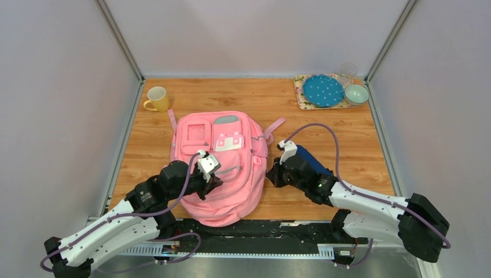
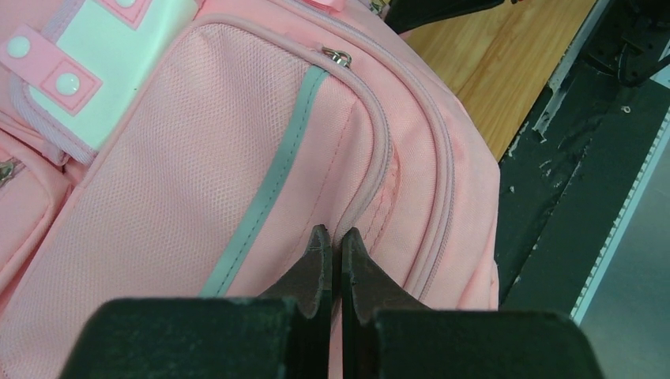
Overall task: Pack the student bag
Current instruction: Zip the student bag at the center of the board.
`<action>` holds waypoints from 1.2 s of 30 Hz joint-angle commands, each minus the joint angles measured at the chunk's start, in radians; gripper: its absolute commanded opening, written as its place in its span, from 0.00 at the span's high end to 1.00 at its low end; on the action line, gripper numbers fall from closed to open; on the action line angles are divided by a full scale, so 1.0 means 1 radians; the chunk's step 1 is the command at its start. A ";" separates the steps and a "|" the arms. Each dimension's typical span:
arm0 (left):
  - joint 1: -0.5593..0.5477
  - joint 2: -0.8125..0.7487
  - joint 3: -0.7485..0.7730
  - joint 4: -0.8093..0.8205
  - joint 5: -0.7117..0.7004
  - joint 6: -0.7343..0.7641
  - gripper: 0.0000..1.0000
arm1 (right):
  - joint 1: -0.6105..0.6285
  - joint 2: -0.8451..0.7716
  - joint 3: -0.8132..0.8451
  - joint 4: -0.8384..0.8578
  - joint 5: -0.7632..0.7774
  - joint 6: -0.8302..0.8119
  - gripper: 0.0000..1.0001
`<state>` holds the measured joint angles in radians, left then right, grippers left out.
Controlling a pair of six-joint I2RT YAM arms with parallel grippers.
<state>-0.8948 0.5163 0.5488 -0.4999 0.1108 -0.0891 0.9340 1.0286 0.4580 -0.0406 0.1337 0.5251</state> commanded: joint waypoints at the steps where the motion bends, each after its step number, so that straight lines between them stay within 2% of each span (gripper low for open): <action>1: 0.002 -0.013 -0.001 -0.043 0.044 -0.018 1.00 | -0.047 0.074 0.054 0.105 0.030 -0.028 1.00; 6: 0.004 -0.015 0.002 -0.045 0.043 -0.017 1.00 | -0.080 0.188 0.108 0.104 0.055 -0.020 1.00; 11: 0.004 -0.016 -0.003 -0.048 0.030 -0.015 1.00 | -0.107 0.206 0.099 0.110 0.093 0.041 1.00; 17: 0.003 0.028 -0.013 0.012 0.033 -0.003 1.00 | -0.109 0.148 0.056 0.076 0.173 0.125 1.00; 25: 0.031 0.166 0.056 0.089 0.044 0.075 1.00 | -0.103 0.024 -0.008 0.062 0.106 0.197 1.00; 30: 0.120 0.189 0.105 0.092 0.223 0.088 1.00 | -0.061 -0.025 -0.041 0.054 0.129 0.233 1.00; 32: 0.146 0.215 0.138 0.078 0.289 0.146 1.00 | -0.046 -0.042 -0.050 0.047 0.153 0.253 1.00; 35: 0.255 0.269 0.193 0.031 0.444 0.184 1.00 | -0.008 -0.076 -0.073 0.053 0.179 0.273 1.00; 36: 0.288 0.284 0.200 0.031 0.551 0.184 1.00 | 0.008 -0.078 -0.077 0.057 0.176 0.273 0.98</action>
<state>-0.7185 0.7567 0.6571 -0.4980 0.4099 0.0200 0.9035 0.9951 0.3981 -0.0029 0.2501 0.7589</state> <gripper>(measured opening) 0.020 0.020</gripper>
